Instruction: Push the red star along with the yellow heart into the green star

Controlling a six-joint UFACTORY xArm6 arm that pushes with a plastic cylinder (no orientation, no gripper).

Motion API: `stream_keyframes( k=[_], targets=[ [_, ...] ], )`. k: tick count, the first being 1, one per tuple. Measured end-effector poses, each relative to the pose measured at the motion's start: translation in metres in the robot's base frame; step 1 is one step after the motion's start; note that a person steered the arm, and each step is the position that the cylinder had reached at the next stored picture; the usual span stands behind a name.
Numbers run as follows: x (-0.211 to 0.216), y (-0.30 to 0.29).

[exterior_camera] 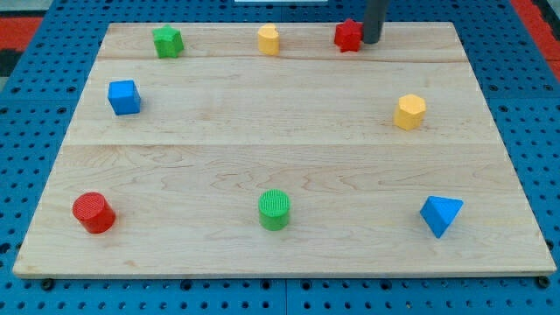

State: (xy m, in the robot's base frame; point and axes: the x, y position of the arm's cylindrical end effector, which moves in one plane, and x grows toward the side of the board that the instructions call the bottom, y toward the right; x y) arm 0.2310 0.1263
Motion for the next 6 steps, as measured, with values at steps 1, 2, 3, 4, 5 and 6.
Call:
stream_keyframes(
  k=[1, 2, 3, 4, 5, 6],
  targets=[
    [-0.011, 0.022],
    [-0.020, 0.009],
    [-0.005, -0.053],
    [-0.014, -0.083],
    [-0.010, -0.135],
    [-0.005, -0.189]
  ],
)
